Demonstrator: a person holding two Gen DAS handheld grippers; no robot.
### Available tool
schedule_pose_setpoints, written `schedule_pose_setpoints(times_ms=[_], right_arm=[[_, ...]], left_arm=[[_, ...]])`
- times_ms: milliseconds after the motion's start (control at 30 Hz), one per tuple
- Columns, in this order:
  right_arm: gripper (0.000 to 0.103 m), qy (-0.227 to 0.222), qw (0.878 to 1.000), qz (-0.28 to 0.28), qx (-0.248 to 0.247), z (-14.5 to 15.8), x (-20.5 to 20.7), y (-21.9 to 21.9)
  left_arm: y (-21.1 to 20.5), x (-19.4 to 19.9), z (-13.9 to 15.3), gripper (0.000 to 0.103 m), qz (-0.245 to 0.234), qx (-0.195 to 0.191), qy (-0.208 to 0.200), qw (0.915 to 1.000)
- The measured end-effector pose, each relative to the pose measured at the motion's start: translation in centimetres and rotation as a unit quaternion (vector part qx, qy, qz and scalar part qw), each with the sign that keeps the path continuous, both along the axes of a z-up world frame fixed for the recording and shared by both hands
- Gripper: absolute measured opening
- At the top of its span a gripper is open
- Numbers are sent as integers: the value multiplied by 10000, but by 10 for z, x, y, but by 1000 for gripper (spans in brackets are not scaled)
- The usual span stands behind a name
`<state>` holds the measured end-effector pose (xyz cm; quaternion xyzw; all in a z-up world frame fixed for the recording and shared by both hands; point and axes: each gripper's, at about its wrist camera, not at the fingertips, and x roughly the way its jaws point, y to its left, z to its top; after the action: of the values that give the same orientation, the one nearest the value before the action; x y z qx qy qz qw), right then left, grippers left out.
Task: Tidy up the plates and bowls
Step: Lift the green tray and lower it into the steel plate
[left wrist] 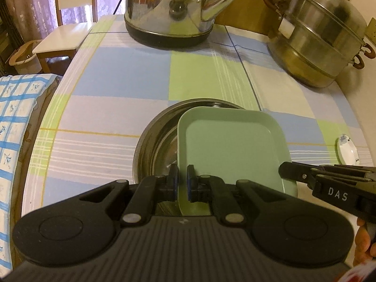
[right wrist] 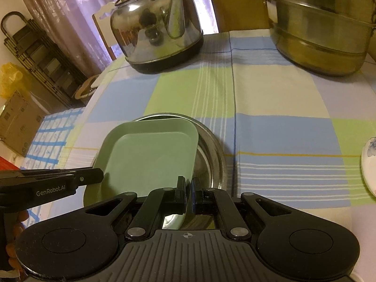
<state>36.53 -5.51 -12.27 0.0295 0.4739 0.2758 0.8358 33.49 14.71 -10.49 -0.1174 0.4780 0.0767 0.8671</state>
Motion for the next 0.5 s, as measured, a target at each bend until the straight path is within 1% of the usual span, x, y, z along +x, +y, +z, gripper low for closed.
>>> schedule_pose_setpoints(times_ms=[267, 500], right_arm=[[5, 115, 9999, -50, -117, -10, 6, 4], [5, 187, 9996, -53, -189, -19, 11, 8]], left_arm=[[5, 9, -13, 6, -37, -71, 121, 9999], [9, 17, -21, 6, -34, -59, 205, 9998]])
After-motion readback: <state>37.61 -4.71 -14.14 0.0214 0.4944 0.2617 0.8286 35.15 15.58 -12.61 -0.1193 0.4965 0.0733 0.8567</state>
